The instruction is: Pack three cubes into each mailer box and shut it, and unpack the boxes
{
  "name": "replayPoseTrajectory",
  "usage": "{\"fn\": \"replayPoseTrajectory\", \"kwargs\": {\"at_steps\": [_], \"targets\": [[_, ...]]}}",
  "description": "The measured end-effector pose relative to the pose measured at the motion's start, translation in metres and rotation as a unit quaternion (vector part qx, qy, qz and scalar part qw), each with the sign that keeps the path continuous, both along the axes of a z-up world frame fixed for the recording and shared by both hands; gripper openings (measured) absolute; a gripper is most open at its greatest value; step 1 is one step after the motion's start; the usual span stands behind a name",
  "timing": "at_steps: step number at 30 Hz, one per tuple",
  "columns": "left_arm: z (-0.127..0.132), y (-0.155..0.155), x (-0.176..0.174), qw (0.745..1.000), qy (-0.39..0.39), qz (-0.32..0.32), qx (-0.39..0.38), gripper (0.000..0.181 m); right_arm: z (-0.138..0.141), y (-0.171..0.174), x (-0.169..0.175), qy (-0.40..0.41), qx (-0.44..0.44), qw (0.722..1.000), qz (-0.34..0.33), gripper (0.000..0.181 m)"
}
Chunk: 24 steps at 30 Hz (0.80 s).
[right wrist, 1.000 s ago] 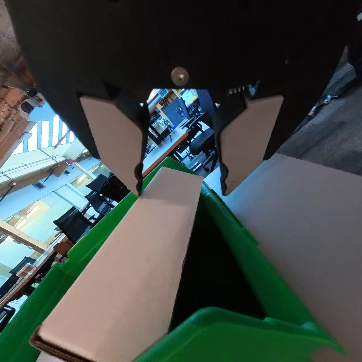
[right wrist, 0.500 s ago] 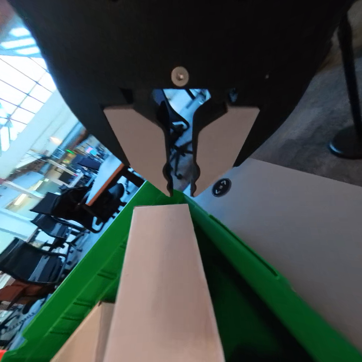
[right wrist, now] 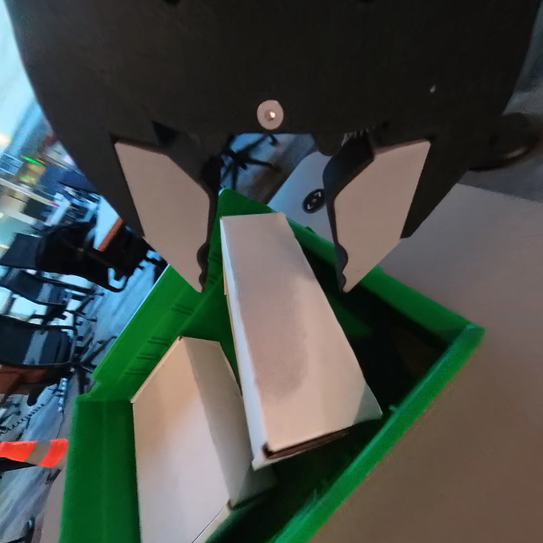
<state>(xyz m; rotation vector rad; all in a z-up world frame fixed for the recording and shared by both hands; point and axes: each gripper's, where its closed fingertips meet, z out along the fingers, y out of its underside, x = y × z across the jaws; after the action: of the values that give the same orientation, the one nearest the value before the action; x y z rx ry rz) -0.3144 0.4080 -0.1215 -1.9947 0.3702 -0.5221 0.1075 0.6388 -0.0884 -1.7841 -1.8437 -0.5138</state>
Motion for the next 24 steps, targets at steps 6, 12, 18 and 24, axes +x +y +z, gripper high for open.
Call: {"fn": "replayPoseTrajectory", "kwargs": {"at_steps": [6,12,18,24], "targets": [[0.001,0.000,0.000,1.000,0.000,-0.001,0.003,0.001,-0.008,0.027,0.015,-0.212,0.152,0.964,0.061,0.062],[-0.002,-0.001,0.003,1.000,0.011,-0.009,-0.004,0.001,0.027,0.038,-0.010,-0.186,0.331,0.910,0.165,0.063],[-0.003,-0.001,0.004,1.000,0.020,-0.007,0.000,0.000,-0.014,0.047,0.011,-0.175,0.273,0.935,0.143,0.064],[-0.006,-0.001,0.006,1.000,0.018,-0.016,-0.012,0.001,0.002,0.047,0.039,-0.155,0.228,0.957,0.089,0.062]]}}
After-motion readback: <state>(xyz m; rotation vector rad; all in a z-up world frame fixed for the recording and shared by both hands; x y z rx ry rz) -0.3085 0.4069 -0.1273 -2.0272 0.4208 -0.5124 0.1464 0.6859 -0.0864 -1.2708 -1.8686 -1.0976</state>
